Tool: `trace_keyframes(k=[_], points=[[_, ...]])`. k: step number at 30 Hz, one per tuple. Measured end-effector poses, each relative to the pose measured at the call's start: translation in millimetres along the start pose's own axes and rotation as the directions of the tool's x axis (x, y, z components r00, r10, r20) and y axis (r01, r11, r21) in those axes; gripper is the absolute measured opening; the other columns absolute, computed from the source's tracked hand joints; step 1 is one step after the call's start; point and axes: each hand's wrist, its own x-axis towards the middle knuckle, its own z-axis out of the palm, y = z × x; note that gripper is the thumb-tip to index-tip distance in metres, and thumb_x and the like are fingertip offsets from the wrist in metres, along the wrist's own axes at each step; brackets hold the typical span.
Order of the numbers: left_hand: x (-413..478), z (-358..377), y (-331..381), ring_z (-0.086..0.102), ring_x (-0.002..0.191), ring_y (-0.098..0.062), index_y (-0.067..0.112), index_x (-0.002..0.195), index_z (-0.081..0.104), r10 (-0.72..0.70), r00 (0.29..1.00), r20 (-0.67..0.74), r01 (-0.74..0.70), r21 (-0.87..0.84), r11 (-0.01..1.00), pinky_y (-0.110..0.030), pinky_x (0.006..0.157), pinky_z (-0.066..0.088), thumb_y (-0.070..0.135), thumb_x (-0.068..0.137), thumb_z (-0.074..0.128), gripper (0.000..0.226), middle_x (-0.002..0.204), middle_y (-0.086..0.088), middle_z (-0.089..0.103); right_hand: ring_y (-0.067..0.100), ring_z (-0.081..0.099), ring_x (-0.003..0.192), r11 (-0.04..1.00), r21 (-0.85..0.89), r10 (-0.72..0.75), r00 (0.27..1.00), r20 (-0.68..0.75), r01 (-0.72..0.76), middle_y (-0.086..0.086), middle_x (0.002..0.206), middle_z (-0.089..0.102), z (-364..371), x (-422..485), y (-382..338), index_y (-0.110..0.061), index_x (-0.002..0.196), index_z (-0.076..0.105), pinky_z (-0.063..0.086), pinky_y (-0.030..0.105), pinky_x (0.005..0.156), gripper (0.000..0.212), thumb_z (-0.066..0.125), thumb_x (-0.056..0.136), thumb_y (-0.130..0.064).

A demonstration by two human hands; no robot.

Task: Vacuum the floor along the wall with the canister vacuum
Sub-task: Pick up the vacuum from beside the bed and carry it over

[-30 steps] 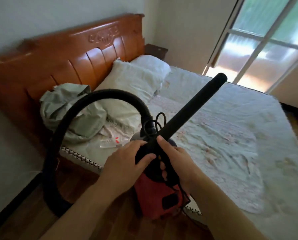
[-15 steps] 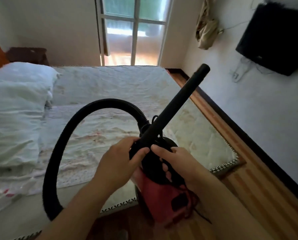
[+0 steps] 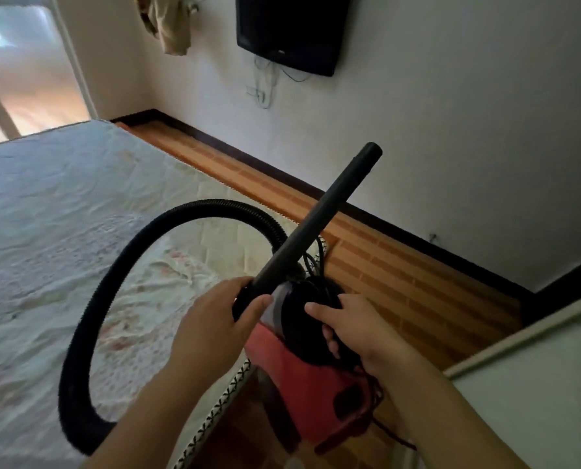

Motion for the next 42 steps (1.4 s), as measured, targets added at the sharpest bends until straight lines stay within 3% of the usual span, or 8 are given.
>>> trace_keyframes(k=[5,12,21,25,29,36,42], points=[[54.1,59.7,32.1,0.054,0.078,0.003,0.03,0.118,0.065,0.083,0.988,0.131,-0.086,0.02,0.996,-0.013,0.063,0.039,0.05,0.094,0.058,0.031,0.088,0.02,0.059,0.013,0.045,0.046,0.992,0.119,0.061,0.991,-0.119,-0.047,0.001,0.06,0.052,-60.6,30.6,23.0,-0.01,0.091,0.059,0.039,0.028,0.045,0.021,0.067,0.1,-0.028],[126.8,142.2,87.0,0.057,0.075,0.002,0.029,0.112,0.067,0.135,0.972,0.191,-0.143,0.027,0.989,-0.017,0.063,0.043,0.051,0.095,0.057,0.03,0.084,0.015,0.063,0.015,0.043,0.049,0.97,0.238,0.092,0.983,-0.158,-0.052,0.003,0.064,0.05,-159.5,81.2,36.7,-0.011,0.097,0.061,0.038,0.03,0.046,0.018,0.065,0.101,-0.028],[212.0,207.7,127.7,0.058,0.085,0.001,0.03,0.126,0.062,0.168,0.957,0.238,-0.175,0.01,0.984,-0.014,0.069,0.042,0.054,0.094,0.053,0.041,0.098,0.017,0.063,0.019,0.053,0.054,0.982,0.189,0.04,0.971,-0.236,0.006,0.004,0.065,0.052,-263.5,149.9,13.0,-0.01,0.095,0.064,0.047,0.031,0.053,0.017,0.064,0.102,-0.025],[263.3,240.7,138.1,0.059,0.084,-0.003,0.028,0.129,0.061,0.176,0.949,0.261,-0.175,-0.025,0.984,-0.018,0.069,0.042,0.053,0.094,0.053,0.044,0.1,0.016,0.064,0.019,0.062,0.06,0.981,0.193,0.051,0.966,-0.253,-0.001,0.002,0.065,0.058,-299.4,194.0,5.3,-0.015,0.11,0.067,0.047,0.03,0.054,0.014,0.063,0.102,-0.026],[326.9,280.4,142.2,0.06,0.084,-0.002,0.03,0.126,0.062,0.206,0.941,0.267,-0.193,-0.074,0.978,-0.024,0.071,0.049,0.051,0.095,0.057,0.038,0.096,0.018,0.063,0.016,0.056,0.055,0.979,0.2,0.103,0.952,-0.289,-0.046,0.001,0.067,0.059,-333.9,245.6,-3.5,-0.013,0.107,0.066,0.044,0.03,0.051,0.016,0.063,0.102,-0.028],[437.2,337.8,176.9,0.059,0.082,0.0,0.031,0.124,0.06,0.281,0.9,0.332,-0.251,-0.131,0.959,-0.019,0.07,0.047,0.051,0.094,0.055,0.037,0.091,0.022,0.059,0.015,0.049,0.053,0.979,0.199,0.128,0.914,-0.386,-0.053,0.001,0.064,0.054,-409.4,317.7,-36.6,-0.014,0.087,0.061,0.043,0.031,0.052,0.019,0.065,0.101,-0.027],[506.6,390.1,203.2,0.058,0.088,0.005,0.035,0.129,0.056,0.317,0.852,0.418,-0.291,-0.126,0.948,-0.017,0.072,0.048,0.058,0.093,0.051,0.043,0.101,0.024,0.056,0.015,0.047,0.049,0.974,0.22,0.156,0.879,-0.451,-0.06,0.002,0.061,0.053,-477.8,364.1,-45.5,-0.001,0.101,0.067,0.041,0.029,0.048,0.021,0.07,0.096,-0.021]])
